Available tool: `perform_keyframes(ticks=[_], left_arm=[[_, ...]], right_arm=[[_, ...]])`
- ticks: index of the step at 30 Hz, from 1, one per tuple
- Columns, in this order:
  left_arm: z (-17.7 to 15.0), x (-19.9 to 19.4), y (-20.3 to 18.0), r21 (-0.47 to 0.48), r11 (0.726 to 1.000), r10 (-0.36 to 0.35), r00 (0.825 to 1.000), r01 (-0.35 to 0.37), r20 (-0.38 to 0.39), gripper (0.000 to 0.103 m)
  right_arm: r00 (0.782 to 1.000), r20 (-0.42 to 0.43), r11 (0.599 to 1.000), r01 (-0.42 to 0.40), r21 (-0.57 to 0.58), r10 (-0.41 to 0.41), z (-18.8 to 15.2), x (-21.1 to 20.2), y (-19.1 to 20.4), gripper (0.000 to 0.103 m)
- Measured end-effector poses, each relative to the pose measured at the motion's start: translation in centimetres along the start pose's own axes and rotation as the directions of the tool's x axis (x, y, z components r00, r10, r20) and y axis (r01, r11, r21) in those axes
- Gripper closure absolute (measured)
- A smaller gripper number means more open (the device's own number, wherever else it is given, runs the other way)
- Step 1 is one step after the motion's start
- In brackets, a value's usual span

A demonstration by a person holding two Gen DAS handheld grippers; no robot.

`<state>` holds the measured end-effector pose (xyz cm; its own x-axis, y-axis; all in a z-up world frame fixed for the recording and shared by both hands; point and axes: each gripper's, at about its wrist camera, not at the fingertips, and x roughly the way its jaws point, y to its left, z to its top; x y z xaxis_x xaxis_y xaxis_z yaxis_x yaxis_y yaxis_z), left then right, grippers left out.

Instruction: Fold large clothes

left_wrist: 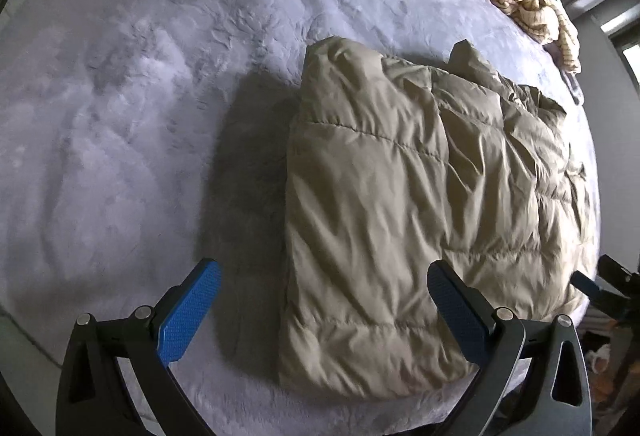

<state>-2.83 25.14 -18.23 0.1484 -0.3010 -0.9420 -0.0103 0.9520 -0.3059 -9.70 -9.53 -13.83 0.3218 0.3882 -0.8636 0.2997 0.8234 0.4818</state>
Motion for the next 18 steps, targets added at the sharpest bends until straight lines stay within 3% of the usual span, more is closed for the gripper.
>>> perform_keyframes(ticks=[4, 6, 8, 11, 18], left_arm=[[1.6, 1.8, 1.6, 0.009, 0.995, -0.098, 0.994, 0.098, -0.042, 0.0], [2.4, 3.1, 2.6, 0.003, 0.985, -0.174, 0.982, 0.175, -0.079, 0.0], [3.1, 5.0, 3.7, -0.027, 0.954, -0.298, 0.943, 0.298, -0.146, 0.0], [3.6, 8.0, 4.4, -0.078, 0.911, -0.411, 0.884, 0.404, -0.224, 0.0], [4.7, 10.8, 2.4, -0.073, 0.851, -0.518, 0.807, 0.52, -0.283, 0.0]], right_arm=[[0.999, -0.035, 1.0, 0.029, -0.008, -0.03, 1.0, 1.5, 0.7, 0.0], [0.998, -0.054, 0.999, 0.04, 0.004, -0.039, 1.4, 2.2, 0.6, 0.0], [0.997, -0.064, 0.999, 0.046, 0.012, -0.046, 1.7, 2.8, 0.4, 0.0], [0.996, -0.075, 0.998, 0.056, 0.016, -0.054, 1.8, 3.4, 0.3, 0.0], [0.993, -0.09, 0.996, 0.083, 0.015, -0.081, 1.8, 4.3, 0.0, 0.0]])
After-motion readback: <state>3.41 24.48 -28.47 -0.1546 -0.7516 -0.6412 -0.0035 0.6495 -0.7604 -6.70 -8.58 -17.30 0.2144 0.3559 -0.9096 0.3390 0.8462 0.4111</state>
